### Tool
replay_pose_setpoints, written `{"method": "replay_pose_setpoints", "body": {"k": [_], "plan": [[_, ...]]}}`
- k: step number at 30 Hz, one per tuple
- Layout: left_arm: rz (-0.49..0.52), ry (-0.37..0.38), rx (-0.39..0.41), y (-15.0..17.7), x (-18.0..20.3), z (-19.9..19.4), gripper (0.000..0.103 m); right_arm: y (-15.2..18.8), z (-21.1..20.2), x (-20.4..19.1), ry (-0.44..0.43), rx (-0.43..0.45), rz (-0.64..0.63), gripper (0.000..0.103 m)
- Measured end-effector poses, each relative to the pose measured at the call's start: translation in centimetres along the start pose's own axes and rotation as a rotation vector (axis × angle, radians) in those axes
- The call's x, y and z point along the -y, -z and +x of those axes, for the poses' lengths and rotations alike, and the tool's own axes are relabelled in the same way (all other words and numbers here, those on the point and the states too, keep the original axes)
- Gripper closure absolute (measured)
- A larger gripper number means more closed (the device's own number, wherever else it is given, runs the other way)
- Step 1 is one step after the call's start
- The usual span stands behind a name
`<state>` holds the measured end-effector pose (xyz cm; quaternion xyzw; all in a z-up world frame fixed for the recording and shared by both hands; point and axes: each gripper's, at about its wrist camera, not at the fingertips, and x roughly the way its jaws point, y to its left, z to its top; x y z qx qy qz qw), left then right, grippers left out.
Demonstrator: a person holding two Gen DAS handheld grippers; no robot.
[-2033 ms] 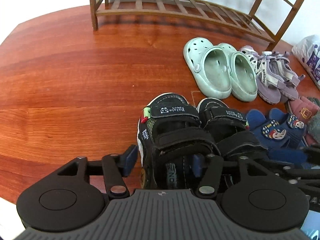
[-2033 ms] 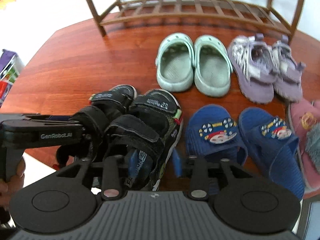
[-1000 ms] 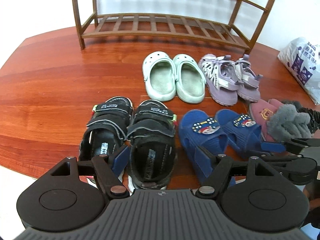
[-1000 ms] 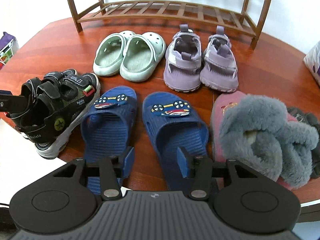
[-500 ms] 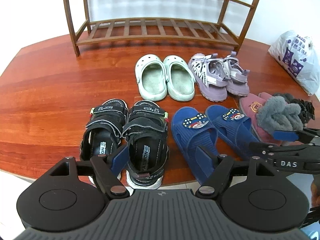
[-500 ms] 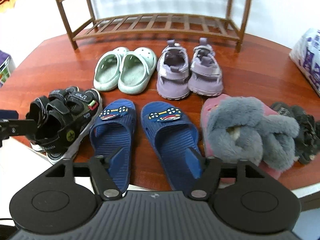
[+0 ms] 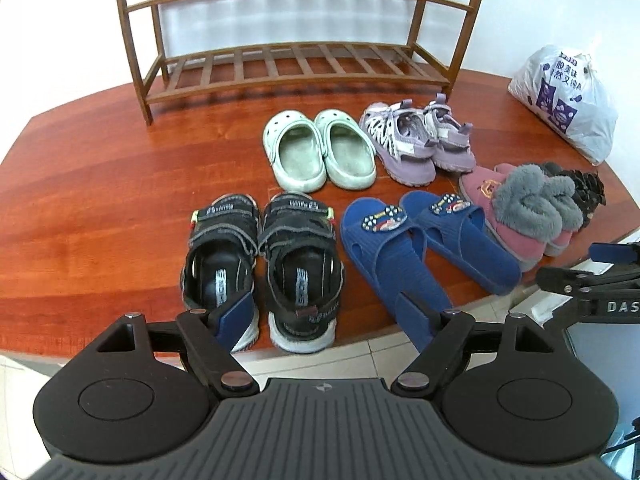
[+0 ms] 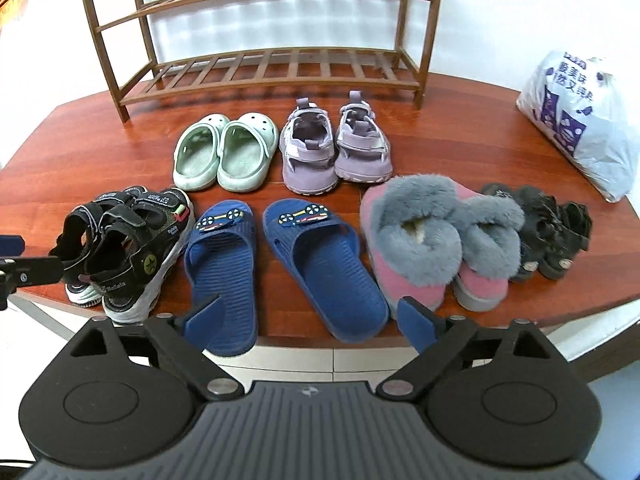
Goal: Organize scattered shoes
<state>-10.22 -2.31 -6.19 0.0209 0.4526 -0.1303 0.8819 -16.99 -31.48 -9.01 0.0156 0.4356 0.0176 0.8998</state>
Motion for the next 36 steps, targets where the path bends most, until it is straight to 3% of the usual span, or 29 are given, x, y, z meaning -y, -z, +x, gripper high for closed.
{"method": "replay_pose_setpoints", "body": {"k": [20,36], "plan": [[-0.058,-0.059,-0.010,0.9,1.7,-0.2,0.021,1.7,-2.4,2.6,-0.030,0.038,0.008,0.003],[-0.075,-0.078,0.055,0.0,1.9,-1.8,0.021,0.7,-2.3,4.1,-0.030,0.064,0.004,0.003]]}}
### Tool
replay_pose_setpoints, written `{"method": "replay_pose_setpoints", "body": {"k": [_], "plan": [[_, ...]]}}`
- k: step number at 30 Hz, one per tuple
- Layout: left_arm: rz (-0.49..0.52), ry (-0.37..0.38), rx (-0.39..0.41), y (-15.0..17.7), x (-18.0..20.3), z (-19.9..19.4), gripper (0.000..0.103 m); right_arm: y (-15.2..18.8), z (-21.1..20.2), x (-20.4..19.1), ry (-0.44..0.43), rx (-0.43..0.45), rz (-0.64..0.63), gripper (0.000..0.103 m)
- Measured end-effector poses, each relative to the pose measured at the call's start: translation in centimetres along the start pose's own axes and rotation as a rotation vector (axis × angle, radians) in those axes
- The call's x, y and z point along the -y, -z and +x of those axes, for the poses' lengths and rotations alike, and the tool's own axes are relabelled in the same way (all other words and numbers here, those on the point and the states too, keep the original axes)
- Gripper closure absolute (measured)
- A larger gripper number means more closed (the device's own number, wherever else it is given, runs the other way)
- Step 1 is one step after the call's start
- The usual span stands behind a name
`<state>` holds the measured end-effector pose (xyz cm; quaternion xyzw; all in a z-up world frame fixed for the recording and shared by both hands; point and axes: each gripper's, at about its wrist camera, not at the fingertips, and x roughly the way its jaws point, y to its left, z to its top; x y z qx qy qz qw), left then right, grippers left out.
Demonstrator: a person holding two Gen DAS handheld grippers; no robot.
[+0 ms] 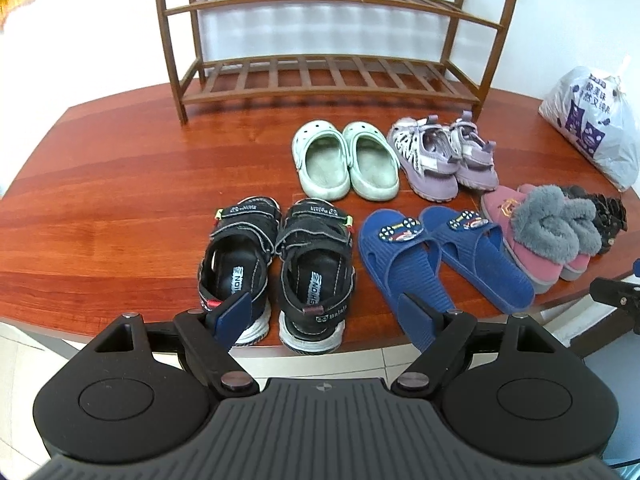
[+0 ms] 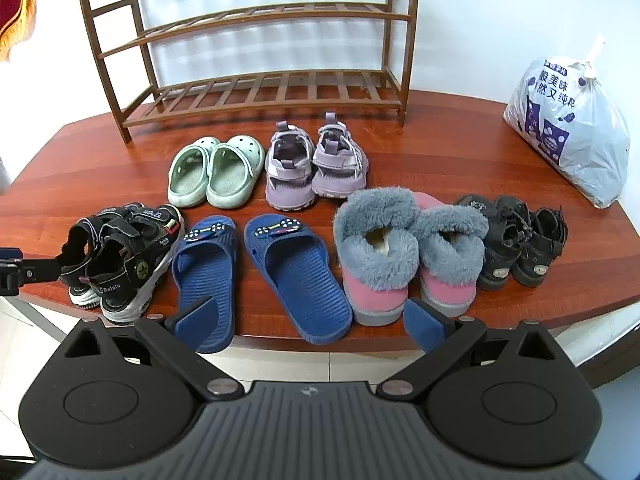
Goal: Organize scattered shoes
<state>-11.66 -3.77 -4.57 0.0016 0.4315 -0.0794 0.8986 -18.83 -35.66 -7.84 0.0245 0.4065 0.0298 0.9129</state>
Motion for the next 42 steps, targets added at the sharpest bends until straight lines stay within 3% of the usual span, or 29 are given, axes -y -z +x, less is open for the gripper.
{"method": "replay_pose_setpoints", "body": {"k": [11,25,42], "plan": [[-0.010,-0.017,0.040,-0.7,0.1,-1.3,0.021,-0.3,0.8,0.2,-0.011,-0.008,-0.016,0.003],[-0.062,-0.124,-0.004,0.4,-2.3,1.1,0.021,-0.3,2.1,-0.4,-0.052,-0.036,-0.060,0.003],[-0.081,-0.176,-0.037,-0.3,-6.0,4.9,0.021,-2.1,5.1,-1.4,-0.112,-0.058,-0.129,0.003]]}}
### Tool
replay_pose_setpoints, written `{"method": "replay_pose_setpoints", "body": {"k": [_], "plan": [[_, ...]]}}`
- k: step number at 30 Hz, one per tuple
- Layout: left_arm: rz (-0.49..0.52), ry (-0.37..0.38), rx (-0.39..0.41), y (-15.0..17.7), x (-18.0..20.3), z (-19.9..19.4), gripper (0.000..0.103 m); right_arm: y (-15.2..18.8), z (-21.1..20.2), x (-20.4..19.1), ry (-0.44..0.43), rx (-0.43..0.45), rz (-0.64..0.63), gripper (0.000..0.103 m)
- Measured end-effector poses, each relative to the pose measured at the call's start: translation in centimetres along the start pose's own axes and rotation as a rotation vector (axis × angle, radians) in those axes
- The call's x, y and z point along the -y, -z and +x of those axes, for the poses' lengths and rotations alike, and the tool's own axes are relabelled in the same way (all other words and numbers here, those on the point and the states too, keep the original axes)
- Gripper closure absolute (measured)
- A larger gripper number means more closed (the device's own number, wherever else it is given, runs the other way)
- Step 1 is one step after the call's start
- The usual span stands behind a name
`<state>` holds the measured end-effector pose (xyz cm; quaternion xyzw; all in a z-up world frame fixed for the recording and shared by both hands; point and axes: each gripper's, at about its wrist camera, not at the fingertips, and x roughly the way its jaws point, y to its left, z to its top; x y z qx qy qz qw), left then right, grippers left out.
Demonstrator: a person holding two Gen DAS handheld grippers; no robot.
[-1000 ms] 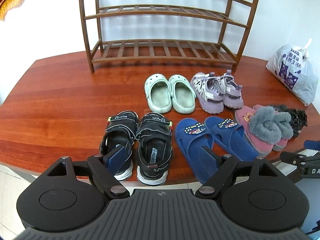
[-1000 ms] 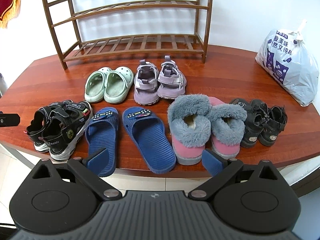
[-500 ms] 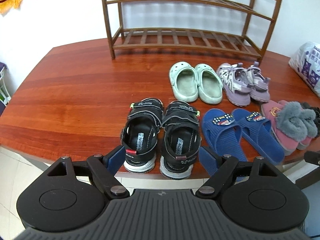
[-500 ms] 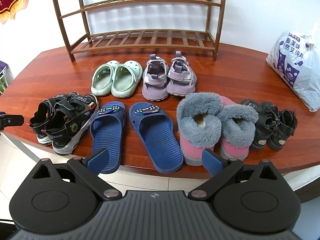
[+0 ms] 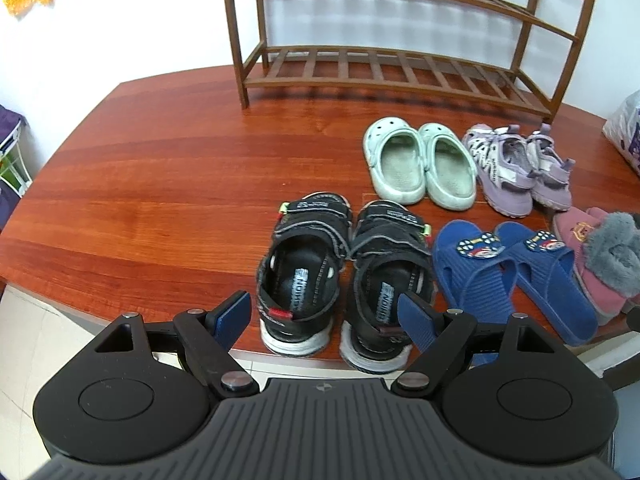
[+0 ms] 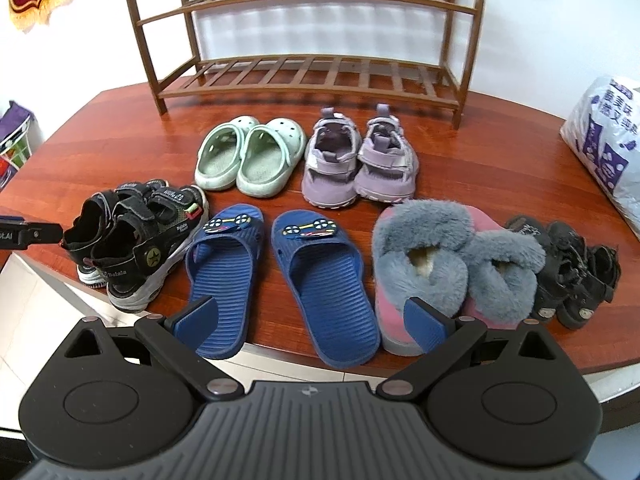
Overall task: Organize scattered shoes
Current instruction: 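Move both tools toward the black sandals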
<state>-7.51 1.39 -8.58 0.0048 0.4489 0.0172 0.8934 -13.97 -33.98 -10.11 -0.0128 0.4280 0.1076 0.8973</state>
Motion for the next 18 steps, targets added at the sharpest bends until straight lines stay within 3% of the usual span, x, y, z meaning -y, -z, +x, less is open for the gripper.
{"method": "replay_pose_setpoints", "body": {"k": [9,18], "plan": [[0.028,0.002,-0.030,-1.0,-2.6,3.1,0.021,-2.0,3.0,-4.6,-0.046,-0.019,-0.045,0.003],[0.191,0.120,-0.074,-2.5,-4.5,8.0,0.023,-4.7,7.2,-11.0,-0.068,-0.026,-0.061,0.005]]}}
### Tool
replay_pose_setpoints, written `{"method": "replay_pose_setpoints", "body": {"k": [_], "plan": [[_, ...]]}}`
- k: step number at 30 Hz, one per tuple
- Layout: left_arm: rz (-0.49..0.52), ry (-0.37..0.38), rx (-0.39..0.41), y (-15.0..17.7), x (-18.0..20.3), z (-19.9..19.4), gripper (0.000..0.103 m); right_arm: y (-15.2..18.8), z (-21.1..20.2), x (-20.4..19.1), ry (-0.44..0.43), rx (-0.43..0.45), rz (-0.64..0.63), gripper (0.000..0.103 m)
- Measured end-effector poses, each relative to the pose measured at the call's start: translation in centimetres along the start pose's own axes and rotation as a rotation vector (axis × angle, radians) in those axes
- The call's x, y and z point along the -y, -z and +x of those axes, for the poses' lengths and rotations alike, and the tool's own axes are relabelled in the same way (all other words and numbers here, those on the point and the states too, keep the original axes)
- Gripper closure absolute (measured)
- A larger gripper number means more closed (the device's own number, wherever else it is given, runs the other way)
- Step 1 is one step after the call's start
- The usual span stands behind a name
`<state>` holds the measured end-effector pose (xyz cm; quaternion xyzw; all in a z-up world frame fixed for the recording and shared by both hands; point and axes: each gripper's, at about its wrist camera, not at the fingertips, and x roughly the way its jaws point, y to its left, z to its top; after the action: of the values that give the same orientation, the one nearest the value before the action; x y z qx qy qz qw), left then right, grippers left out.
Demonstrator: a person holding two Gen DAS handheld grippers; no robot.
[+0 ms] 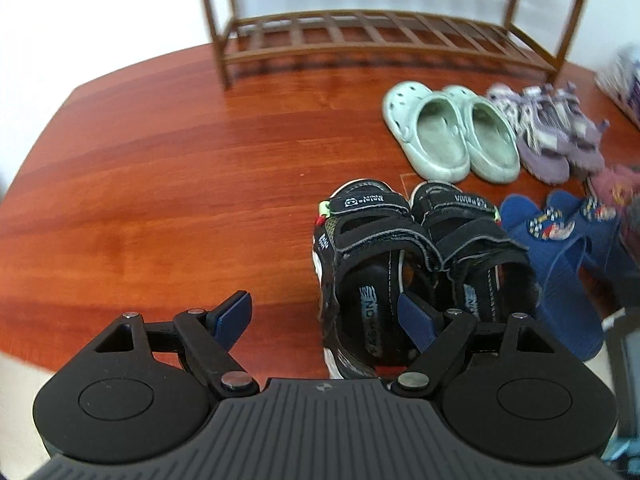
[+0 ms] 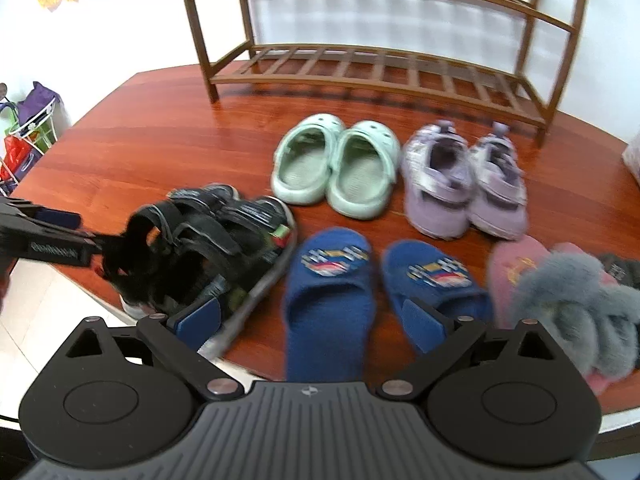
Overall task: Organize scattered shoes
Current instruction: 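Move both tools toward the black sandals, then grasp one black sandal with the left tool while the right tool grasps the other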
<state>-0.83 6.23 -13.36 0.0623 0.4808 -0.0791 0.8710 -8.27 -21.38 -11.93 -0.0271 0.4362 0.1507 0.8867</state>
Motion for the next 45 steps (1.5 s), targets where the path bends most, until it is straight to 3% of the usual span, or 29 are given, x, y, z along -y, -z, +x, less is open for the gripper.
{"method": "replay_pose_setpoints", "body": {"k": [6,9,14,19,26,33,37,40,42,45], "plan": [[0.107,0.065,-0.013,-1.6,-0.3,2.7,0.028,-1.8,3.7,-3.3,0.019,-0.030,-0.049,0.010],[0.179,0.076,-0.004,-2.0,0.1,3.7,0.034,-1.9,5.7,-4.7,0.045,-0.055,-0.094,0.019],[0.260,0.114,0.037,-2.0,0.6,4.6,0.034,-1.9,8.0,-5.9,0.060,-0.062,-0.101,0.034],[0.261,0.106,0.032,-2.0,0.6,5.4,0.032,-1.8,9.1,-6.2,0.066,-0.059,-0.069,0.041],[0.276,0.103,0.072,-1.7,0.4,5.0,0.031,-1.7,9.9,-6.2,0.077,-0.065,-0.037,0.041],[0.217,0.073,-0.042,-1.7,0.2,5.7,0.031,-1.6,10.2,-6.0,0.078,-0.070,-0.025,0.041],[0.164,0.114,-0.070,-1.6,-0.6,6.3,0.031,-1.6,10.6,-5.9,0.066,-0.076,-0.014,0.041],[0.135,0.136,-0.076,-1.5,-0.9,6.5,0.034,-1.5,11.0,-5.7,0.059,-0.082,-0.003,0.042],[0.109,0.182,-0.078,-1.3,-1.1,6.7,0.053,-1.3,11.3,-5.5,0.050,-0.089,0.018,0.046],[0.072,0.214,-0.079,-1.2,-1.5,6.9,0.066,-1.2,11.6,-5.2,0.042,-0.101,0.048,0.052]]}}
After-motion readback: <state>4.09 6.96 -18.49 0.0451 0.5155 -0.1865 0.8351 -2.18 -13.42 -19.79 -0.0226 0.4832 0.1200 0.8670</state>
